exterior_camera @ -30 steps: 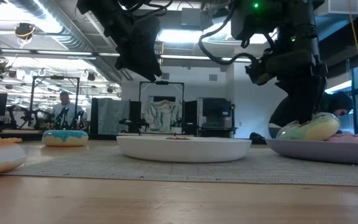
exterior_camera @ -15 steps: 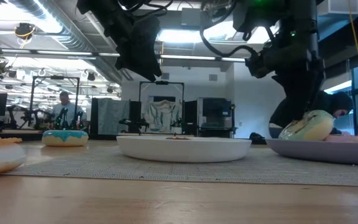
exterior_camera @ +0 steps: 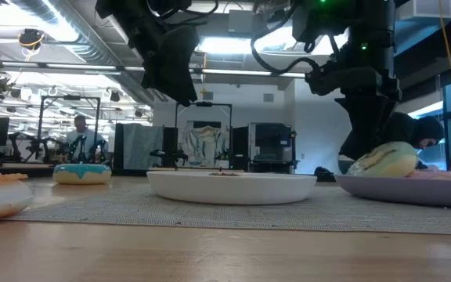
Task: Pick & Place donuts
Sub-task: Put the large green donut on the purple plate, then put the small orange donut on the white plate
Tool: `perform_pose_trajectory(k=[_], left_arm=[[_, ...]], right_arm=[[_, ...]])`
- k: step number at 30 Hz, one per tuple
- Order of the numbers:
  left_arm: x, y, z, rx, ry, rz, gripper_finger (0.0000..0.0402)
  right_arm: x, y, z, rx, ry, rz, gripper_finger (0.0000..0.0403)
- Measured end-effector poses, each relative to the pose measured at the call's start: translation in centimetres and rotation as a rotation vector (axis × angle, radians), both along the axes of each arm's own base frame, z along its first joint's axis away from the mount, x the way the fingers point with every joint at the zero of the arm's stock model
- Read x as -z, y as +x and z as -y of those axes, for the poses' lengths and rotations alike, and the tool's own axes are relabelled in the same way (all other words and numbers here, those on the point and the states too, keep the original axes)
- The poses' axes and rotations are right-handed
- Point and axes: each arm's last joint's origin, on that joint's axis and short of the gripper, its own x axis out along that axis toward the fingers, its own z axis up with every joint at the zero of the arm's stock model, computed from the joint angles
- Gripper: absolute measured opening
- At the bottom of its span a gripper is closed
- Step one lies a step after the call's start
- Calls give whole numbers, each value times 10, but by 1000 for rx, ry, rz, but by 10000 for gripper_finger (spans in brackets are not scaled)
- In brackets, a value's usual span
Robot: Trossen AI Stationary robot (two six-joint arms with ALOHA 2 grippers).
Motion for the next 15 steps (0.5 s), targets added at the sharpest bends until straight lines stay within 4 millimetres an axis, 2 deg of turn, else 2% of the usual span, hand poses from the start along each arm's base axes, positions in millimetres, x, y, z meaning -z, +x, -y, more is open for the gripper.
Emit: perform_pose_trajectory(k=[8,11,15], left_arm=[[3,-4,1,-4,-18,-42,152],[5,-7,1,-1,-30,-81,152],[7,-9,4,17,-92,-106,149]], right_arm=[[-3,-8,3,-3,-60,-57,170],[-14,-16,5,23,-102,-46,170],[-36,-26,10,47,-94,56,170]])
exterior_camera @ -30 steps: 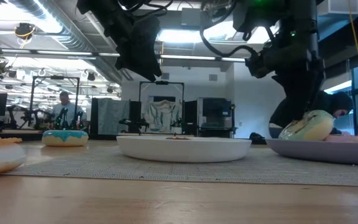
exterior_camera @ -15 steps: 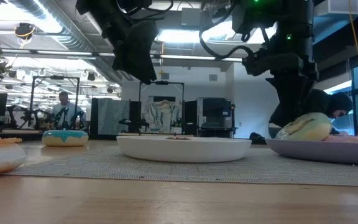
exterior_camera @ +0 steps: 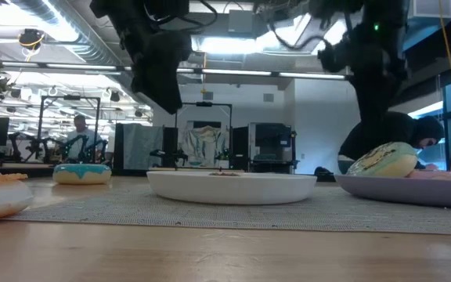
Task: Pick & Place donuts
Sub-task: Put the small orange donut on the white plate
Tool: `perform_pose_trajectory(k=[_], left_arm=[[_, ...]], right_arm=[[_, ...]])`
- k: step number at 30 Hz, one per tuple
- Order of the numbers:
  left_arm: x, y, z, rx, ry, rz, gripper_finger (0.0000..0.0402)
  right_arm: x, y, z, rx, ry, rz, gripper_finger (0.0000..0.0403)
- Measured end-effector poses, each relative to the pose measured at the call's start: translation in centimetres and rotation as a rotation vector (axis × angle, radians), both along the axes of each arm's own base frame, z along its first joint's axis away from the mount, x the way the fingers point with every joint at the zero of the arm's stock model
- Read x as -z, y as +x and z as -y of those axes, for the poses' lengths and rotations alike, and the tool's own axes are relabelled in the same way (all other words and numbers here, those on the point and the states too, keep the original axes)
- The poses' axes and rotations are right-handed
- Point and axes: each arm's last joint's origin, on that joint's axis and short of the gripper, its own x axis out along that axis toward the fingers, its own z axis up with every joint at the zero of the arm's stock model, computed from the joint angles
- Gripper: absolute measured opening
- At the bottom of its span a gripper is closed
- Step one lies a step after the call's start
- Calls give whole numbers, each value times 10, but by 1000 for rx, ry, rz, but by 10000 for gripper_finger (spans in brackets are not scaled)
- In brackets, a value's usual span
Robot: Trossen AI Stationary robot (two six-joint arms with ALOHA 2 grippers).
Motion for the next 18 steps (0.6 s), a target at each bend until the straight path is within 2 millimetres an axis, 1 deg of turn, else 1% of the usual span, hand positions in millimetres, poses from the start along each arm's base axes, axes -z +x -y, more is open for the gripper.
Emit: perform_pose_trajectory(k=[3,6,10,12,15,18], left_arm=[[0,1,4,8,-82,22,149],[0,3,13,49,-103,27,151],[-1,6,33,140,-79,33,152],[-2,9,43,158,-92,60,153],[-5,15,55,168,-118,122,154],[-12,22,68,198,-132,227,163]], right_arm=[[-13,-3,5,11,-5,97,170],[-20,-4,9,-4,-50,143,170],[-22,-6,15,-60,-75,125,170],[-22,-6,19,-89,-83,112,170],[-22,-6,24,-144,-95,91,170],[-22,-6,25,-185,-93,78,170]])
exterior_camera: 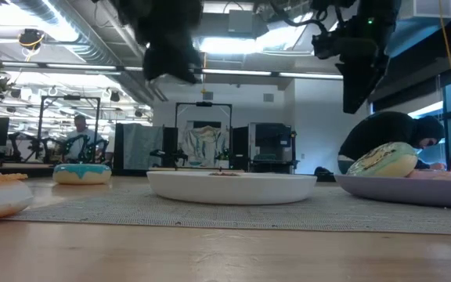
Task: Pick & Place donuts
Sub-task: Put the small orange donut on the white plate
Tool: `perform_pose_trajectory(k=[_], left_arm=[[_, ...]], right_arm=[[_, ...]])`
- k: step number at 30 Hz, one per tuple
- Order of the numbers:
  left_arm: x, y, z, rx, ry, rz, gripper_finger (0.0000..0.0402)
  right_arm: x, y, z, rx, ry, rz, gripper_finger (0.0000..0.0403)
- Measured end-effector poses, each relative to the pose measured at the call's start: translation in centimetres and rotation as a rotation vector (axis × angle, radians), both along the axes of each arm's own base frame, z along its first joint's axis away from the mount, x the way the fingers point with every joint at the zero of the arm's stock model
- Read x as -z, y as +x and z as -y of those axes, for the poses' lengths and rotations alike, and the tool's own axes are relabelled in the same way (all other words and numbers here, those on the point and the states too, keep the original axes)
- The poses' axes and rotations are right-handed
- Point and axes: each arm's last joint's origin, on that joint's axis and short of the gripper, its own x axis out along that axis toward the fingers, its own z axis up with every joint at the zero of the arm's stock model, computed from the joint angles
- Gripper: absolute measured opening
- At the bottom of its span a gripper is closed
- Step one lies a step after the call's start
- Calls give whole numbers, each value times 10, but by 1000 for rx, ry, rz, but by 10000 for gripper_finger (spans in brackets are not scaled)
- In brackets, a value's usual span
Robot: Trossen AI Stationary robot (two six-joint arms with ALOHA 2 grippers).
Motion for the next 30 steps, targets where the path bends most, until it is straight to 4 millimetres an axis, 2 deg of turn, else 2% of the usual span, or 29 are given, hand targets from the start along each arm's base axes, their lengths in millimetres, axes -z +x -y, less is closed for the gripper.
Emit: perform_pose_trajectory(k=[4,10,16,23,30], left_arm=[[-8,4,25,75,-13,105,191],[-1,1,65,105,44,101,235],[8,-3,99,113,-90,69,246],[23,-3,118,205,-43,32,242],[57,-13,136,286,65,-177,237]], right_arm=[[0,0,-2,-65,30,-16,170],[0,1,-2,-132,19,-27,170],[0,4,-2,-166,9,-5,170],[-1,8,-2,-181,3,36,170],[-1,9,-2,-180,4,39,170]])
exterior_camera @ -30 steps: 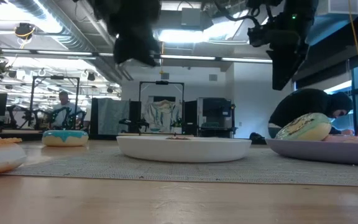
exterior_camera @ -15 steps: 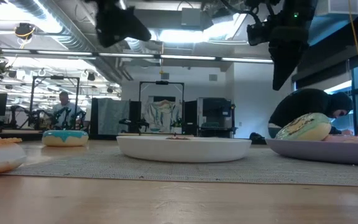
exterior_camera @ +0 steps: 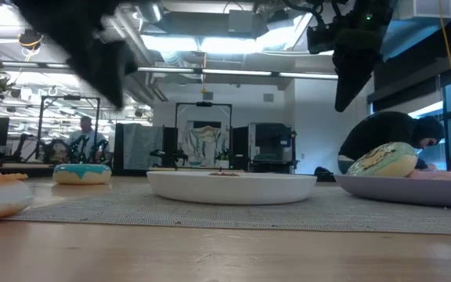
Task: Pick & Place donuts
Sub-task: Put the small orange donut on the white plate
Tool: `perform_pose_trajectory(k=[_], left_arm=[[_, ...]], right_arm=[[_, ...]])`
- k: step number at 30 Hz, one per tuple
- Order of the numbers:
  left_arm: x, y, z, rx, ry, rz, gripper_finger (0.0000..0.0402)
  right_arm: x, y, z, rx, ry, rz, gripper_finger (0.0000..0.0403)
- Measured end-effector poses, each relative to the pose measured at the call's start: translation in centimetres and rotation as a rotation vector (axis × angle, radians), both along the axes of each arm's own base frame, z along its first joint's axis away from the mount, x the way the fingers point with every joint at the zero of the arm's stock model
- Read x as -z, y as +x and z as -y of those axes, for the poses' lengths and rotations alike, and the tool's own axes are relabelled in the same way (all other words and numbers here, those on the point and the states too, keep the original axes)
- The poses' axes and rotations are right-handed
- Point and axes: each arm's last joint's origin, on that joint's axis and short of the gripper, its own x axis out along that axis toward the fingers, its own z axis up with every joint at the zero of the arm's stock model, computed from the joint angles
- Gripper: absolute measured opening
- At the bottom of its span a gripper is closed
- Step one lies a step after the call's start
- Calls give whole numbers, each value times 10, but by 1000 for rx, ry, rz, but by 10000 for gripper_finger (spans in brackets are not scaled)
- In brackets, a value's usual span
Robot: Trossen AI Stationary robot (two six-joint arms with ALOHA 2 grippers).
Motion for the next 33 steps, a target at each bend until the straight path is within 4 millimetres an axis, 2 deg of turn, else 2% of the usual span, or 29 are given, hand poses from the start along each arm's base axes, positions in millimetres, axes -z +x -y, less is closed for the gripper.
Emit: perform_pose_trajectory(k=[5,12,24,33], left_arm=[[20,-6,5,23,67,-121,237],[36,-5,9,45,16,-216,237],[41,-10,7,87,35,-299,237],[45,-9,7,77,61,-297,237]], right_arm=[[0,1,0,0,0,12,170],[-1,4,0,0,1,39,170],[-1,4,0,-1,1,45,170],[-1,5,0,-1,0,52,170]])
